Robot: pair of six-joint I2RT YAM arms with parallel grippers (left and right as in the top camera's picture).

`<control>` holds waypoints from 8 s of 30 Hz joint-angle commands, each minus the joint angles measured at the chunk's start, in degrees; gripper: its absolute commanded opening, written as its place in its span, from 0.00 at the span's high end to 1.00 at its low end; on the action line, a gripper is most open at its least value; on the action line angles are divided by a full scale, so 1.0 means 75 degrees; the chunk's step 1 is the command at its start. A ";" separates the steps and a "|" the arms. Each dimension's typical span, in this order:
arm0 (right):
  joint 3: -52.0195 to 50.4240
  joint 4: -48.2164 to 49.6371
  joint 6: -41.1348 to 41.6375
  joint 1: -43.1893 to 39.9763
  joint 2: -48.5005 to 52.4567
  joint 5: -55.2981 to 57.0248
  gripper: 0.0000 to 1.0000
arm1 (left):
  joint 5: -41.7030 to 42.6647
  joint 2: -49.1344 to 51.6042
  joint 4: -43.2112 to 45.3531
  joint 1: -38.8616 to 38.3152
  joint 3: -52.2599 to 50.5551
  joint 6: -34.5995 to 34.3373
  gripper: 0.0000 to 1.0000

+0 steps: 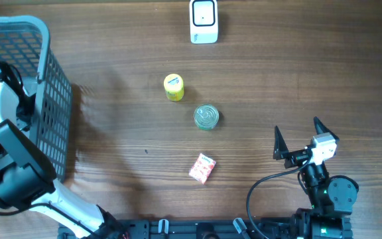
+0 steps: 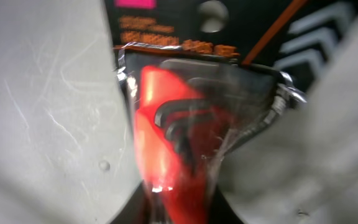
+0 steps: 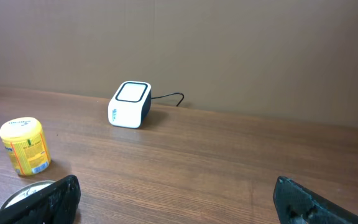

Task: Scan the item barcode
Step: 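Lift the hex wrench pack with the left gripper toward the scanner, then hold the hex wrench pack over the scanner window with the left gripper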

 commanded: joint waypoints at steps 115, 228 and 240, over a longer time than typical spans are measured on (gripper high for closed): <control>-0.0009 0.0035 0.0117 0.0000 -0.0035 0.0015 0.00 | 1.1561 -0.2369 0.8684 -0.7356 0.1253 -0.2634 0.96; -0.0009 0.0035 0.0117 0.0032 -0.0035 0.0015 0.00 | -0.2398 0.3051 0.6604 -0.8035 0.2818 0.2492 0.96; -0.0009 0.0035 0.0117 0.0032 -0.0035 0.0015 0.00 | -0.3485 0.3051 0.6193 -0.8000 0.2818 0.4042 0.96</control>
